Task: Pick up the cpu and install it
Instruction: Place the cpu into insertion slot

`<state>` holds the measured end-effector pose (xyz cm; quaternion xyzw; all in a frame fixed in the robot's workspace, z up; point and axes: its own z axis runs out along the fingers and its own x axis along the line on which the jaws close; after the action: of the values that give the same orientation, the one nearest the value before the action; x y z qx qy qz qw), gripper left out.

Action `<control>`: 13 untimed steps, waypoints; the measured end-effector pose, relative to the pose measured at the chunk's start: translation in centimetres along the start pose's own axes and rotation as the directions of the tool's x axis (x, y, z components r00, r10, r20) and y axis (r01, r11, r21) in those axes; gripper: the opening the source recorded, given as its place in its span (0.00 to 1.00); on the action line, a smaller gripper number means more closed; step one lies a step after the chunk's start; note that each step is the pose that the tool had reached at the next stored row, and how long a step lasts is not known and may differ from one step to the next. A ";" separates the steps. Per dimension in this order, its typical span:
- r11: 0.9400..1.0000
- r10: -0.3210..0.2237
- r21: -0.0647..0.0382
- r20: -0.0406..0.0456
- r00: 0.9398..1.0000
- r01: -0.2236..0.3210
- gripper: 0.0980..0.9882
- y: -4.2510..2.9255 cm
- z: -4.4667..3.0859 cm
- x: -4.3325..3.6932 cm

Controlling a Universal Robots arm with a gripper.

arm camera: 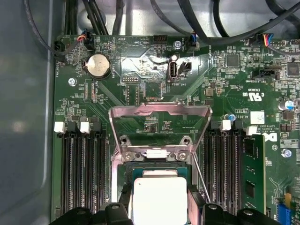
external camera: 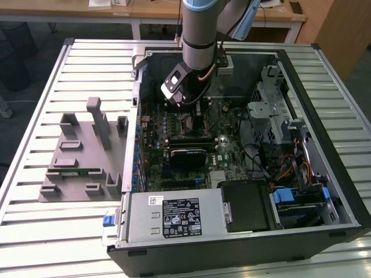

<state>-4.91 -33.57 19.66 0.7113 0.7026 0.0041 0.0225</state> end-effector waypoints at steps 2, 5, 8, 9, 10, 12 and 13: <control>1.000 0.000 0.000 0.000 1.000 0.000 0.50 0.00 0.11 0.00; 1.000 0.001 0.000 0.000 1.000 -0.001 0.50 -0.01 0.22 0.01; 1.000 0.001 0.000 0.000 1.000 -0.001 0.50 -0.02 0.30 0.10; 1.000 0.001 0.000 0.000 1.000 -0.001 0.50 -0.02 0.33 0.13; 1.000 0.002 0.000 0.000 1.000 -0.002 0.50 -0.03 0.36 0.16; 1.000 0.001 0.000 -0.001 1.000 -0.001 0.50 -0.05 0.40 0.21; 1.000 0.001 0.000 -0.001 1.000 -0.001 0.50 -0.05 0.41 0.23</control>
<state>-4.94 -33.35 19.24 0.7117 0.7021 0.0043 0.0223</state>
